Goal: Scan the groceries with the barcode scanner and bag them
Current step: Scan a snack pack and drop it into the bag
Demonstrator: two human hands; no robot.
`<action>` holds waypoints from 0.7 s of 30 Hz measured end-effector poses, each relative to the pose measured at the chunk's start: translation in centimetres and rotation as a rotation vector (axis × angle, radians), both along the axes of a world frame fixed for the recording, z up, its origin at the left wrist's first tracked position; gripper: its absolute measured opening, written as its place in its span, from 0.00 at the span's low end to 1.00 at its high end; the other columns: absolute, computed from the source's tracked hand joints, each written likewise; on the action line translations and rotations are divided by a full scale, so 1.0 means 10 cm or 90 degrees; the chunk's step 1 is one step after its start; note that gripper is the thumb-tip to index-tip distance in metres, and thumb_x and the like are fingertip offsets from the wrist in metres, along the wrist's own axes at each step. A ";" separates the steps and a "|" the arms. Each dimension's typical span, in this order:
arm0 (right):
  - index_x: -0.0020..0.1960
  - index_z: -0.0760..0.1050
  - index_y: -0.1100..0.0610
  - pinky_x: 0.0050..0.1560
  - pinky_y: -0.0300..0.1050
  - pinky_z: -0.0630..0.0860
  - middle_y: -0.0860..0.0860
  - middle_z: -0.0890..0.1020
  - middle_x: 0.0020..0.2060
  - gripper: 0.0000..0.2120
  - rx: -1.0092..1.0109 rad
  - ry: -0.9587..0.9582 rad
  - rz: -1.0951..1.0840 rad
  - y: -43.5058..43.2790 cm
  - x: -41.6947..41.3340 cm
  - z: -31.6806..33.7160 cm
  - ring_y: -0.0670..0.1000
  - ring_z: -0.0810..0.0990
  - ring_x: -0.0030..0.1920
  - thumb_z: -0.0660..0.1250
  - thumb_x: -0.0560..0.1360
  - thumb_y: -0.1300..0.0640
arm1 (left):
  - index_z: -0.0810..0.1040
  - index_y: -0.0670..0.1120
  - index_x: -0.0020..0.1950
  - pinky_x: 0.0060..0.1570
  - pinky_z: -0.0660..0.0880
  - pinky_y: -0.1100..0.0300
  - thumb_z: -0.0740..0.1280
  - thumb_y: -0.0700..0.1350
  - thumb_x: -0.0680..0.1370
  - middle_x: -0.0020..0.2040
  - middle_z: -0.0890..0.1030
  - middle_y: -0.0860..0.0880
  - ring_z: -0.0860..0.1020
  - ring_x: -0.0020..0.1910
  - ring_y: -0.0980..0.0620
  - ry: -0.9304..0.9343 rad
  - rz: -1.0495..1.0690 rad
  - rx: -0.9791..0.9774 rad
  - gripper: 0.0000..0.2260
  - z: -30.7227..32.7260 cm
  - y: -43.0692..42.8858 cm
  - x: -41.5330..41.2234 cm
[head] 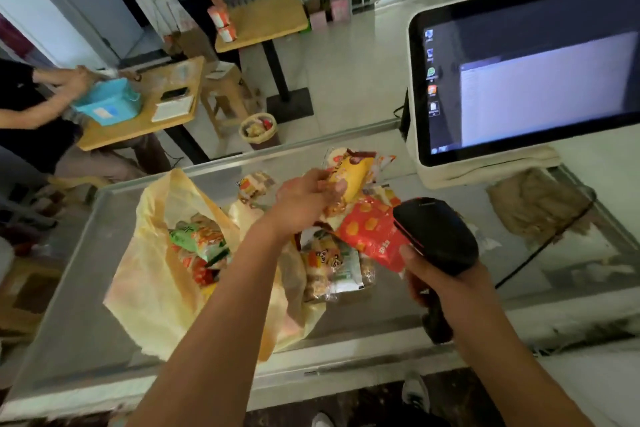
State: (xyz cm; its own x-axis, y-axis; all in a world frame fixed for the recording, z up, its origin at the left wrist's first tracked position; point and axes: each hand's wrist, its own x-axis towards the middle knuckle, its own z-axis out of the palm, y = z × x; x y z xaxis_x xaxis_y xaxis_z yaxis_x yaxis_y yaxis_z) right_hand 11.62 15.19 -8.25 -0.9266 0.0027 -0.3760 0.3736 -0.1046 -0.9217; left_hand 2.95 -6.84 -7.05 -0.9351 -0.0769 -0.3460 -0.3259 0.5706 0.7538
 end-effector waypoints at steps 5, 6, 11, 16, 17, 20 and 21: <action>0.38 0.83 0.57 0.32 0.49 0.73 0.61 0.78 0.30 0.05 -0.119 -0.012 0.035 -0.29 0.38 0.44 0.56 0.75 0.29 0.74 0.64 0.56 | 0.73 0.40 0.68 0.48 0.81 0.52 0.54 0.50 0.85 0.55 0.82 0.42 0.82 0.48 0.47 -0.114 0.196 0.692 0.19 0.06 -0.07 0.21; 0.38 0.83 0.57 0.33 0.49 0.73 0.61 0.78 0.30 0.05 -0.120 -0.004 0.038 -0.36 0.45 0.48 0.56 0.75 0.29 0.74 0.64 0.56 | 0.73 0.39 0.70 0.50 0.79 0.51 0.55 0.53 0.84 0.59 0.81 0.40 0.81 0.50 0.46 -0.127 0.192 0.769 0.22 0.11 -0.13 0.24; 0.30 0.80 0.59 0.30 0.42 0.74 0.61 0.77 0.27 0.08 -0.032 0.071 0.068 -0.70 0.70 0.63 0.54 0.74 0.28 0.75 0.62 0.56 | 0.78 0.40 0.52 0.44 0.78 0.54 0.71 0.64 0.69 0.44 0.79 0.44 0.79 0.41 0.48 -0.086 0.060 0.843 0.28 0.36 -0.33 0.31; 0.24 0.73 0.56 0.31 0.39 0.73 0.60 0.75 0.24 0.16 0.103 0.158 0.082 -0.88 0.75 0.65 0.52 0.74 0.25 0.75 0.62 0.49 | 0.77 0.41 0.54 0.61 0.74 0.47 0.69 0.57 0.75 0.43 0.80 0.44 0.80 0.43 0.47 -0.044 0.102 0.796 0.20 0.39 -0.39 0.36; 0.24 0.73 0.55 0.33 0.38 0.74 0.59 0.77 0.24 0.16 0.135 0.169 0.079 -0.90 0.76 0.66 0.52 0.75 0.26 0.75 0.61 0.47 | 0.77 0.42 0.57 0.66 0.72 0.45 0.66 0.59 0.78 0.45 0.83 0.44 0.82 0.46 0.46 -0.015 0.106 0.773 0.21 0.39 -0.41 0.37; 0.31 0.76 0.60 0.30 0.34 0.74 0.58 0.78 0.24 0.17 0.162 0.197 0.041 -0.93 0.76 0.71 0.49 0.76 0.25 0.75 0.59 0.47 | 0.77 0.47 0.60 0.63 0.76 0.46 0.62 0.65 0.77 0.55 0.85 0.45 0.83 0.56 0.44 0.068 0.140 0.608 0.24 0.40 -0.46 0.39; 0.34 0.77 0.62 0.28 0.33 0.73 0.57 0.79 0.24 0.17 0.156 0.201 0.022 -0.95 0.75 0.73 0.48 0.76 0.25 0.76 0.58 0.48 | 0.77 0.47 0.60 0.57 0.79 0.49 0.64 0.65 0.76 0.56 0.85 0.45 0.82 0.57 0.44 0.088 0.162 0.584 0.24 0.41 -0.48 0.39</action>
State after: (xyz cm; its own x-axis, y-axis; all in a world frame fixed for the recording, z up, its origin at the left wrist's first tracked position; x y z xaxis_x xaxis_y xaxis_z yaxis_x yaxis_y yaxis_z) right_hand 19.17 5.71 -0.98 -0.9977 0.0239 -0.0640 0.0667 0.1395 -0.9880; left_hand 6.86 -11.62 -3.00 -0.9648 -0.0381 -0.2602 -0.2328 -0.3364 0.9125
